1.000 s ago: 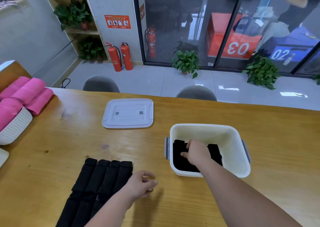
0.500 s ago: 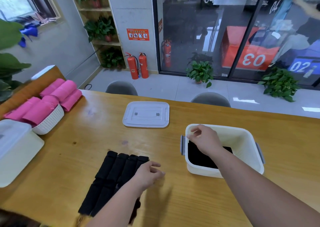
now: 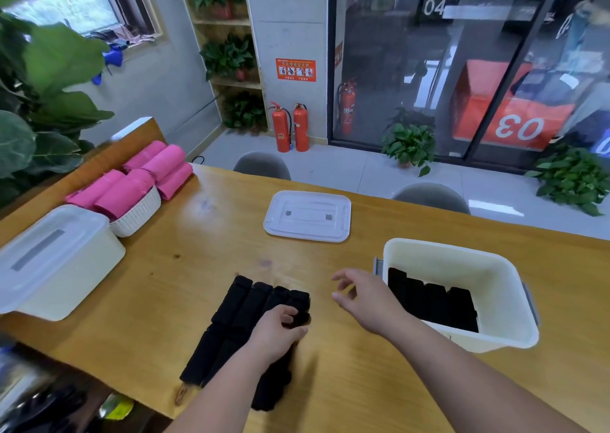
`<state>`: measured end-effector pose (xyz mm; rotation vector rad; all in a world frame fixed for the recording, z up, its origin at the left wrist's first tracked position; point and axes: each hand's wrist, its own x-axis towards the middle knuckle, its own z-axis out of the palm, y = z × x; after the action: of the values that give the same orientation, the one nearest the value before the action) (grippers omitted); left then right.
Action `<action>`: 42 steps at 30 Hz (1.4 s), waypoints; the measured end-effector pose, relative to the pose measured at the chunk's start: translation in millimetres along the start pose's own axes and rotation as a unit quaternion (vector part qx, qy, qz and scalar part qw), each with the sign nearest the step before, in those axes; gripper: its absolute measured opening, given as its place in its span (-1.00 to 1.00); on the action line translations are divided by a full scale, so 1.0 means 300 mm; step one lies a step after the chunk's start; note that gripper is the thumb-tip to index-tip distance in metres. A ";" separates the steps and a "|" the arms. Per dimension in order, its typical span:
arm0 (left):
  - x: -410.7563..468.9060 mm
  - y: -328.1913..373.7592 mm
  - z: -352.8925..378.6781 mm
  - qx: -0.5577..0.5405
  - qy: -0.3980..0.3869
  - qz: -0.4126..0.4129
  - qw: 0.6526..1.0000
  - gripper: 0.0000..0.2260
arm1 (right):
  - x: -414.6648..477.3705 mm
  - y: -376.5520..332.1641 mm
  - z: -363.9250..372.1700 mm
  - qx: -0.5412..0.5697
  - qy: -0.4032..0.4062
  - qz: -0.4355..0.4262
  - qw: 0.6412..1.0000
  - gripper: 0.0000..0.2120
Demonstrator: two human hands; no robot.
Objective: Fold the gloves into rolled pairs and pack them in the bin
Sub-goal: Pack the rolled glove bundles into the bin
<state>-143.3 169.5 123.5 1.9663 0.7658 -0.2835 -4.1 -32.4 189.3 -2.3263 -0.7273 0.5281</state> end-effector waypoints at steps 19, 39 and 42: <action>0.094 0.003 0.112 0.190 -0.008 0.063 0.980 -0.52 | -0.022 0.145 0.160 -0.081 -0.170 0.103 0.977 -0.52; 0.105 0.053 0.215 0.047 -0.094 -0.002 0.994 -0.75 | -0.117 0.206 0.139 0.028 -0.204 0.180 0.962 -0.41; 0.086 0.060 0.194 -0.109 -0.135 -0.030 0.984 -0.71 | -0.130 0.207 0.143 0.120 -0.176 0.215 0.953 -0.35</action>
<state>-105.3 123.9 94.2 1.6584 0.6514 -0.4723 -34.2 -77.0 123.8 -2.1812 -0.2781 1.1792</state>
